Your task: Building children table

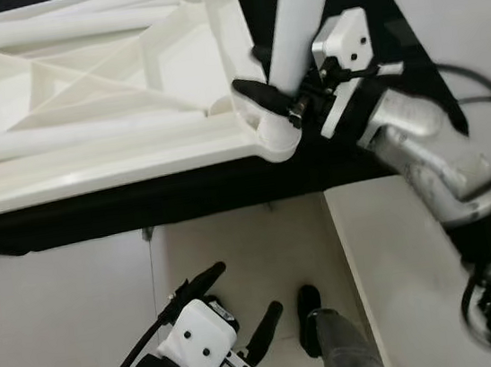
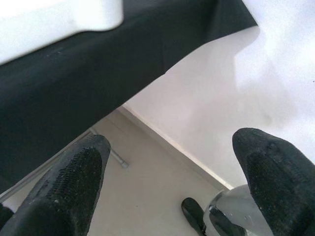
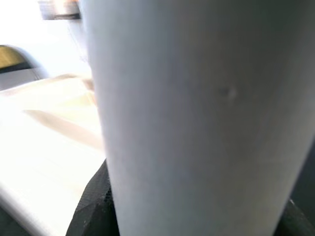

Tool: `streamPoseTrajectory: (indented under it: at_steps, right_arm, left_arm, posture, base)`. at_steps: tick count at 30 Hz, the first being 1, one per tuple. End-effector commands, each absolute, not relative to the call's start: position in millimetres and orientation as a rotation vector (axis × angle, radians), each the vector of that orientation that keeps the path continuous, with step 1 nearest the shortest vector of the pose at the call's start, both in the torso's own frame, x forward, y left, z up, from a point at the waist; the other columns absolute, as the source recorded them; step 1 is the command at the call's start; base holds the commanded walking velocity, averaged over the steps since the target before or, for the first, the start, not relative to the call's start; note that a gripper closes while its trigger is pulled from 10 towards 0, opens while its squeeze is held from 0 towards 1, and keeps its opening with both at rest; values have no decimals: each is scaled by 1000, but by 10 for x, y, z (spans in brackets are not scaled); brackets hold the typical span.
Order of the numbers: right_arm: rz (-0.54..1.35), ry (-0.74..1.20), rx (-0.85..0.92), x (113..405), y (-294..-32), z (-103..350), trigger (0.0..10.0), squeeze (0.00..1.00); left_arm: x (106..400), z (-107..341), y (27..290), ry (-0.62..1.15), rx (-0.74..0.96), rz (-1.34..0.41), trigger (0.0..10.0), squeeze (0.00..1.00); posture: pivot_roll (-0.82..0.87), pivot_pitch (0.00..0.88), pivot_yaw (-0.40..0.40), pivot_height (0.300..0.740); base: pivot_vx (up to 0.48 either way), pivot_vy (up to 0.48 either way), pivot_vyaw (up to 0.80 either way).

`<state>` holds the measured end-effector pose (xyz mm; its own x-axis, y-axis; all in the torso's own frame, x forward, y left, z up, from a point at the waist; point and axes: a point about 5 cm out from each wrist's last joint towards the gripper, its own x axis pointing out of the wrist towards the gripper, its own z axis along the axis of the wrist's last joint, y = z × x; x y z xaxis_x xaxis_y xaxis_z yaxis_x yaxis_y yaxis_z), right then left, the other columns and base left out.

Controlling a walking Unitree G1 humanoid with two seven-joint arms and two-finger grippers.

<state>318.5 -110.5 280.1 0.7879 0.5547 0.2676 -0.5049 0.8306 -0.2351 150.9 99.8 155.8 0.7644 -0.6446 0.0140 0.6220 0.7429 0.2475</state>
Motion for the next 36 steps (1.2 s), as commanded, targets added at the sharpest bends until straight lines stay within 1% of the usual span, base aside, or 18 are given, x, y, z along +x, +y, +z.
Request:
streamPoseTrajectory:
  at_steps: [1,2,4,5,6,8,9,23,24,25,26,27,30,31,32,34,35,36]
  right_arm:
    - [450,47,-173,3186,-1163,2050,10000,0]
    - [450,47,-173,3186,-1163,2050,10000,0]
    - [397,40,-140,3099,-951,1961,10000,0]
    - [397,40,-140,3099,-951,1961,10000,0]
    - [373,42,-132,3096,-868,1946,10000,0]
    - [357,44,-132,3113,-809,1946,10000,0]
    - [332,39,-135,3182,-762,1996,10000,0]
    - [273,13,-138,3227,-767,2136,10000,0]
    - [285,0,-127,3239,-766,2160,10000,263]
    - [285,0,-127,3239,-766,2160,10000,263]
    - [326,-28,-110,3247,-752,2203,10000,1000]
    - [378,-69,-95,3260,-733,2285,10000,1000]
    - [412,-97,-87,3267,-719,2341,10000,1000]
    - [483,-137,-62,3258,-703,2440,10000,925]
    - [540,-170,-56,3248,-702,2522,10000,0]
    - [540,-170,-56,3248,-702,2522,10000,0]
    - [635,-228,-64,3258,-751,2666,10000,0]
    - [651,-238,-74,3268,-773,2697,10000,0]
  left_arm:
    - [1495,1494,993,-74,222,-699,10000,0]
    - [1495,1494,993,-74,222,-699,10000,0]
    - [1521,1485,990,-77,223,-696,10000,0]
    - [1521,1485,990,-77,223,-696,10000,0]
    - [1536,1477,989,-79,224,-695,10000,0]
    - [1550,1469,986,-80,224,-694,10000,0]
    - [1571,1457,983,-83,225,-692,10000,0]
    - [1639,1430,961,-90,226,-688,10000,0]
    - [1645,1427,958,-92,226,-689,10000,0]
    - [1645,1427,958,-92,226,-689,10000,0]
    - [1653,1424,955,-93,226,-689,10000,0]
    - [1661,1423,954,-96,226,-688,10000,0]
    - [1666,1423,955,-98,227,-687,10000,0]
    - [1671,1424,954,-100,228,-686,10000,0]
    - [1674,1424,954,-101,228,-685,10000,0]
    - [1674,1424,954,-101,228,-685,10000,0]
    - [1679,1421,949,-103,227,-684,10000,0]
    - [1681,1419,946,-104,227,-685,10000,0]
  posture:
    - [134,466,-30,740]
    - [134,466,-30,740]
    - [135,450,-23,740]
    - [135,450,-23,740]
    - [130,441,-21,740]
    - [128,437,-21,740]
    - [126,428,-24,740]
    - [130,402,-33,740]
    - [131,399,-33,740]
    - [131,399,-33,740]
    - [130,397,-32,740]
    - [130,397,-32,740]
    - [126,396,-33,740]
    - [123,395,-33,740]
    - [123,395,-33,740]
    - [123,395,-33,740]
    - [116,392,-39,740]
    - [116,392,-39,740]
  base:
    - [0,0,0]
    - [0,0,0]
    - [0,0,0]
    - [0,0,0]
    - [0,0,0]
    - [0,0,0]
    - [0,0,0]
    - [0,0,0]
    - [0,0,0]
    - [0,0,0]
    - [0,0,0]
    - [0,0,0]
    - [0,0,0]
    - [0,0,0]
    - [0,0,0]
    - [0,0,0]
    - [0,0,0]
    - [0,0,0]
